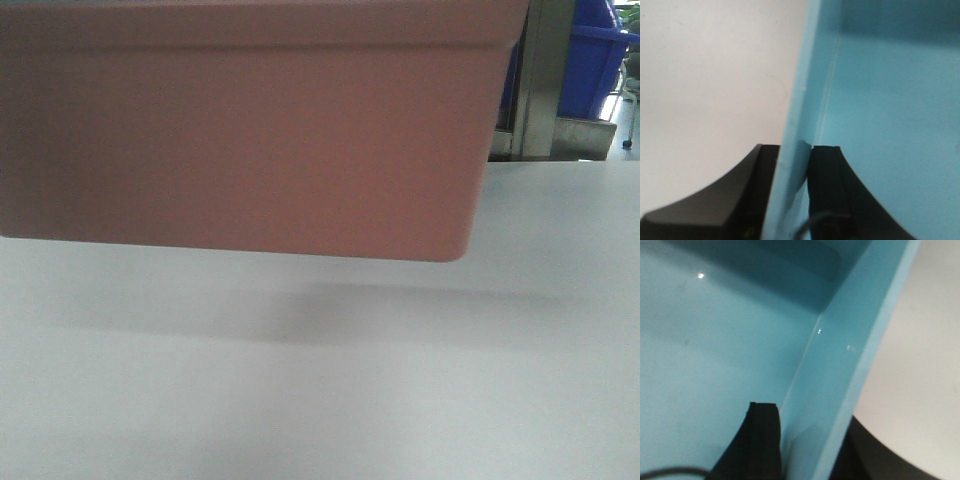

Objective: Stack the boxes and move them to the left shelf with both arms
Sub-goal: 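Hold the stacked bins raised with both grippers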

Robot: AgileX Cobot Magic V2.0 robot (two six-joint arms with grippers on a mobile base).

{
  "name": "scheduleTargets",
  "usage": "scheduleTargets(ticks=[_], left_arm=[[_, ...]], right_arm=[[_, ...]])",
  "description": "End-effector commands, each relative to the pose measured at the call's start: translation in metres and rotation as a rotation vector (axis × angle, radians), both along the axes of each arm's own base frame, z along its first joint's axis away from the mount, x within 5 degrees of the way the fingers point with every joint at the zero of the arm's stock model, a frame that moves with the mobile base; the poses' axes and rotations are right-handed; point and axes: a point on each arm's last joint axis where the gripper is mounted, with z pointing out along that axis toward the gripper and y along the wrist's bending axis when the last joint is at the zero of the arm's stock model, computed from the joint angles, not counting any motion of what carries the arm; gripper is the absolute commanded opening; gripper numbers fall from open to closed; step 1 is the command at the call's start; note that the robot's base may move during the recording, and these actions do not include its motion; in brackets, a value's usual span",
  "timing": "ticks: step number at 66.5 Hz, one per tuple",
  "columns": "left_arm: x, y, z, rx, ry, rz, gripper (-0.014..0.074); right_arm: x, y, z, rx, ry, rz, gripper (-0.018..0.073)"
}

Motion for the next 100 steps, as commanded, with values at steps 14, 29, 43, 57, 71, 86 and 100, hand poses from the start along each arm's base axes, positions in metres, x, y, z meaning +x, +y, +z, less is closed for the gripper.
scheduleTargets(ticks=[14, 29, 43, 57, 71, 86, 100], left_arm=[[-0.0111, -0.0293, 0.0361, -0.267, -0.176, -0.166, -0.0007], [-0.0114, -0.029, 0.0357, -0.265, -0.17, -0.164, -0.0007], [-0.0118, -0.0294, 0.0355, -0.271, -0.165, -0.163, -0.0007], [-0.0119, -0.0295, 0.0355, -0.272, -0.164, -0.163, -0.0007], [-0.0119, -0.0295, 0.0355, -0.272, -0.164, -0.163, -0.0007], [-0.0119, -0.0295, 0.0355, -0.272, -0.164, -0.163, -0.0007], [-0.0119, -0.0295, 0.0355, -0.272, -0.164, -0.163, -0.0007]], right_arm=[[-0.0085, 0.0218, 0.0369, 0.269, -0.167, 0.12, 0.0055], [-0.0085, 0.0217, 0.0369, 0.268, -0.167, 0.12, 0.0055], [-0.0085, 0.0216, 0.0367, 0.267, -0.165, 0.119, 0.0055], [-0.0085, 0.0216, 0.0367, 0.267, -0.165, 0.119, 0.0055], [-0.0085, 0.0216, 0.0367, 0.267, -0.165, 0.119, 0.0055], [-0.0085, 0.0216, 0.0367, 0.267, -0.165, 0.119, 0.0055], [-0.0085, 0.0216, 0.0367, 0.267, -0.165, 0.119, 0.0055]])
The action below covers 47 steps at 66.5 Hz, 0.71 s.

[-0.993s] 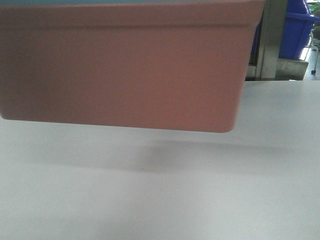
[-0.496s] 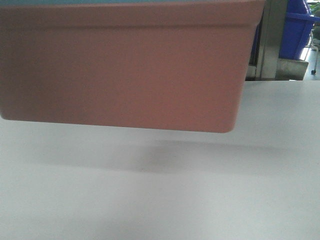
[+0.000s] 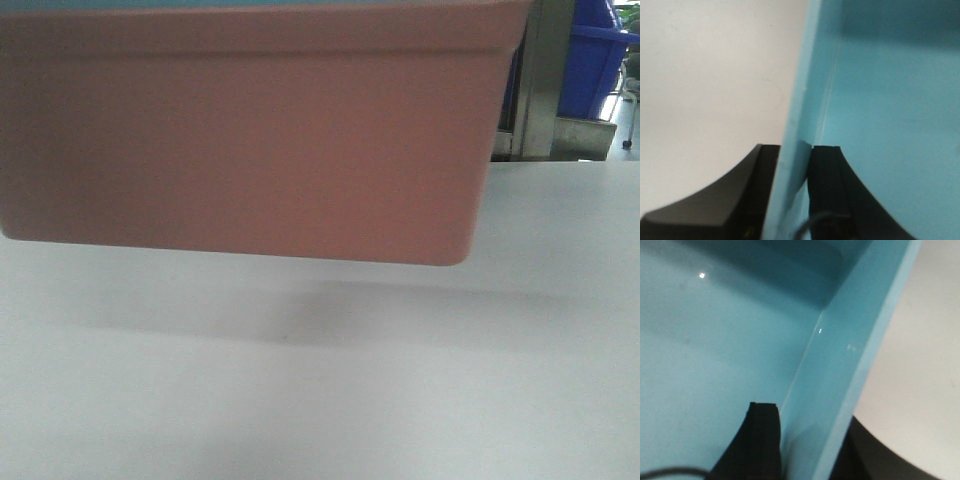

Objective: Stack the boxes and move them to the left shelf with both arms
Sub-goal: 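Hold the stacked bins raised with both grippers, then hold the stacked bins with both grippers while the base turns away from the table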

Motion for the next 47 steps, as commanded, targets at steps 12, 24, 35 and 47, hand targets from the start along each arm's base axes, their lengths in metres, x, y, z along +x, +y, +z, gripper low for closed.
scheduleTargets(ticks=[12, 24, 35, 47], left_arm=[[-0.0135, -0.0276, 0.0376, -0.273, -0.158, -0.153, -0.0007], [-0.0135, -0.0276, 0.0376, -0.273, -0.158, -0.153, -0.0007], [-0.0135, -0.0276, 0.0376, -0.273, -0.158, -0.153, -0.0007], [-0.0135, -0.0276, 0.0376, -0.273, -0.158, -0.153, -0.0007]], right_arm=[[-0.0082, 0.0226, 0.0371, 0.27, -0.173, 0.131, 0.0055], [-0.0079, 0.0229, 0.0368, 0.27, -0.173, 0.132, 0.0055], [-0.0079, 0.0229, 0.0368, 0.27, -0.173, 0.132, 0.0055], [-0.0079, 0.0229, 0.0368, 0.27, -0.173, 0.132, 0.0055]])
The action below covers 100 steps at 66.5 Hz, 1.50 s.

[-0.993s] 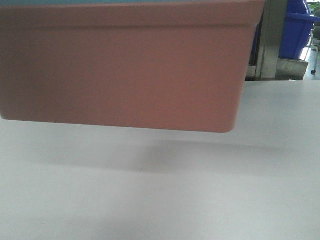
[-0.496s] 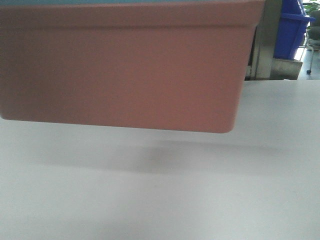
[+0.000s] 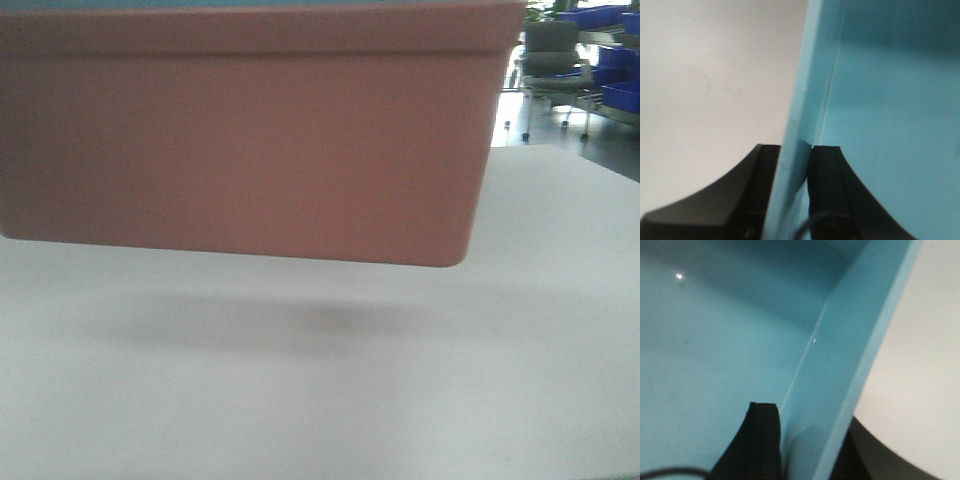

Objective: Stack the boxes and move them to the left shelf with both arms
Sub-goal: 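Hold the stacked bins with both grippers while the base turns away from the table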

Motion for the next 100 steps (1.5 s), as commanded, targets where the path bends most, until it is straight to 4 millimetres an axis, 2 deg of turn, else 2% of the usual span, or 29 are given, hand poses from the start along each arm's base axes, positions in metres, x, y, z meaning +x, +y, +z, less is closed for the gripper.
scheduleTargets(ticks=[1, 100], left_arm=[[-0.0135, -0.0276, 0.0376, -0.273, -0.158, -0.153, -0.0008], [-0.0136, -0.0277, 0.0376, -0.275, -0.157, -0.152, -0.0009]], right_arm=[[-0.0082, 0.0225, 0.0375, 0.27, -0.176, 0.131, 0.0055], [-0.0082, 0.0225, 0.0375, 0.27, -0.176, 0.131, 0.0055]])
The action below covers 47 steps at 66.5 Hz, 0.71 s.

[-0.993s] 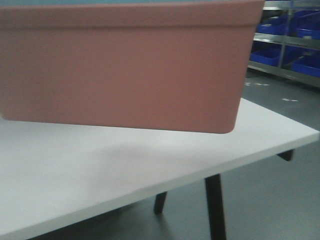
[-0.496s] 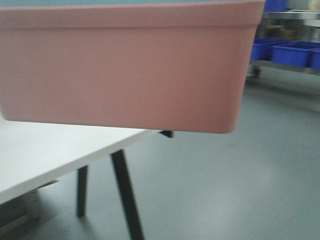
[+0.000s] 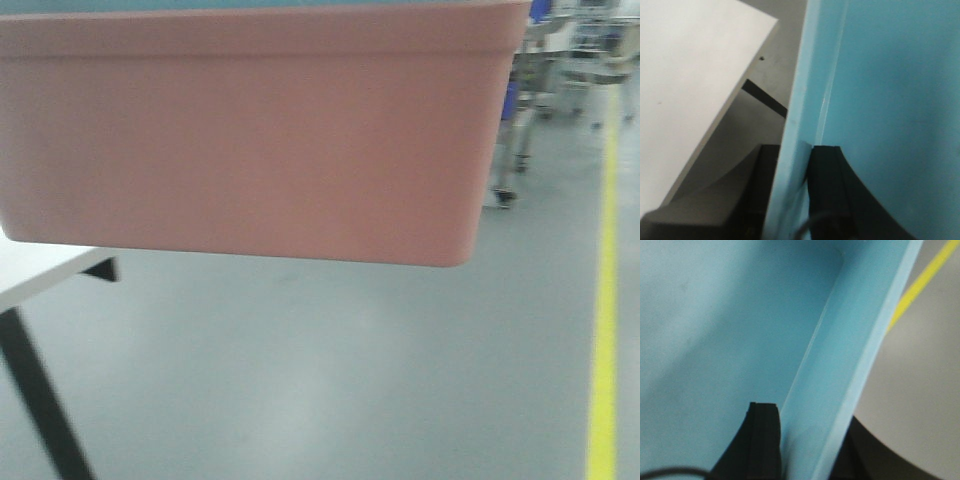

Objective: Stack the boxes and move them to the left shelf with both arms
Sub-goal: 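Hold the stacked bins with both grippers while the base turns away from the table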

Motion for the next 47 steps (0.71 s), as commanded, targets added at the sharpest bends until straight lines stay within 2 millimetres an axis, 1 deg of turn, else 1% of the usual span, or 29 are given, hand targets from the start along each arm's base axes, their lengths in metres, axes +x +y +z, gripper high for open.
scheduleTargets(ticks=[1, 47], left_arm=[[-0.0146, -0.0267, 0.0387, -0.274, -0.156, -0.15, -0.0009], [-0.0146, -0.0267, 0.0387, -0.274, -0.156, -0.15, -0.0009]], right_arm=[[-0.0081, 0.0226, 0.0376, 0.272, -0.177, 0.132, 0.0055], [-0.0081, 0.0226, 0.0376, 0.271, -0.177, 0.132, 0.0055]])
